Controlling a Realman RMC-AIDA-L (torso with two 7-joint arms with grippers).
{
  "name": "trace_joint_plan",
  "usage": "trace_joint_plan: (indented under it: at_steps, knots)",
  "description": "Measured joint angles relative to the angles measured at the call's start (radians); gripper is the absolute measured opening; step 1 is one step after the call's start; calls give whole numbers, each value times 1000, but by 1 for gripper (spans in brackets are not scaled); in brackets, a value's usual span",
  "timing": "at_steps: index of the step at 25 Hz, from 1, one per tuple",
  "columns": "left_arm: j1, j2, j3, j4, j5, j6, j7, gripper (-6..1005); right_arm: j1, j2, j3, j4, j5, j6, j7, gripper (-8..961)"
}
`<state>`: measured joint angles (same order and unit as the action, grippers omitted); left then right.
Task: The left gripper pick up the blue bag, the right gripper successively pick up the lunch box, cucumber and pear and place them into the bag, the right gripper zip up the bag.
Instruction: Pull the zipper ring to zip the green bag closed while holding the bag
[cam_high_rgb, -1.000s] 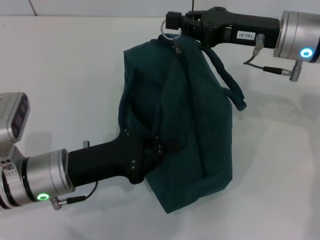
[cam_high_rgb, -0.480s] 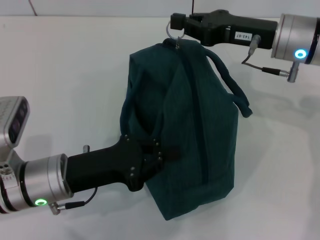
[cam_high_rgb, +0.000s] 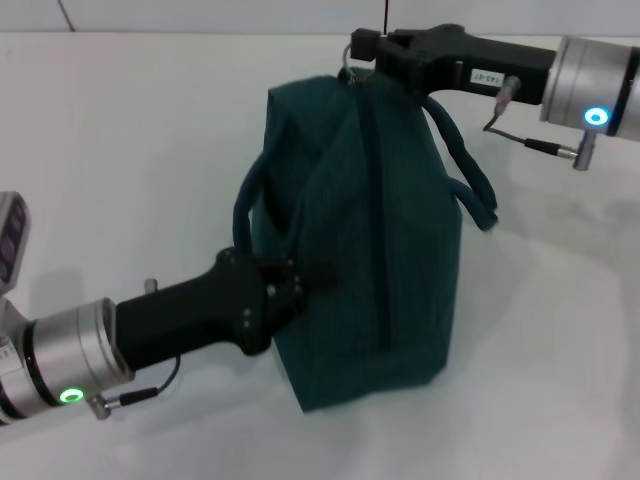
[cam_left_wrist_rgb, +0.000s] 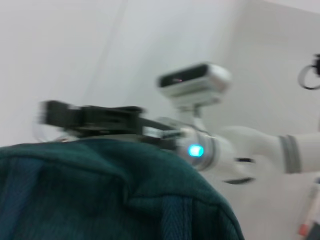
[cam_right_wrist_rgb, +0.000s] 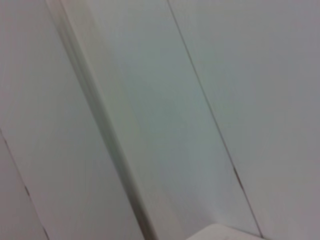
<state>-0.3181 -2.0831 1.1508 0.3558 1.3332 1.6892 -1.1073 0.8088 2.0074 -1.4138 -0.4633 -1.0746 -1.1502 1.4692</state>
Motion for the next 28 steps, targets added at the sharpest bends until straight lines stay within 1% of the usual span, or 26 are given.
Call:
trace_joint_plan:
  at_steps: [2, 5, 6, 7, 9, 12, 16, 18, 23, 26, 28]
  knots:
    - [3, 0, -5, -1, -23, -35, 0, 55, -28, 0, 17, -30, -1, 0, -2, 33]
    - [3, -1, -49, -18, -48, -84, -4, 55, -77, 3, 47, -78, -4, -3, -6, 33]
    - [3, -1, -49, -18, -48, -84, -4, 55, -92, 4, 48, -95, -4, -3, -8, 34]
    - [3, -3, -109, -30, -52, -104, -6, 55, -105, 4, 50, -114, -2, -3, -9, 34]
    - [2, -5, -138, -38, -53, -113, -7, 55, -137, 4, 55, -151, -1, -2, -9, 34]
    - [0, -6, -202, -52, -57, -136, -7, 141, -168, 4, 70, -179, -1, -6, -9, 35]
    - [3, -6, -225, -57, -78, -142, -7, 247, -206, 4, 75, -214, 2, -19, -9, 35]
    - [4, -5, -229, -59, -91, -141, -1, 290, -219, 4, 76, -229, 3, -21, -10, 35]
    - [5, -5, -230, -60, -112, -112, 20, 398, -221, 2, 78, -228, 3, -22, -10, 36]
    - [15, -3, -230, -58, -173, -74, 18, 462, -223, 2, 88, -226, 1, -30, -11, 37]
    - [15, 0, -231, -46, -205, -64, -1, 476, -224, 2, 89, -223, 0, -37, -12, 37]
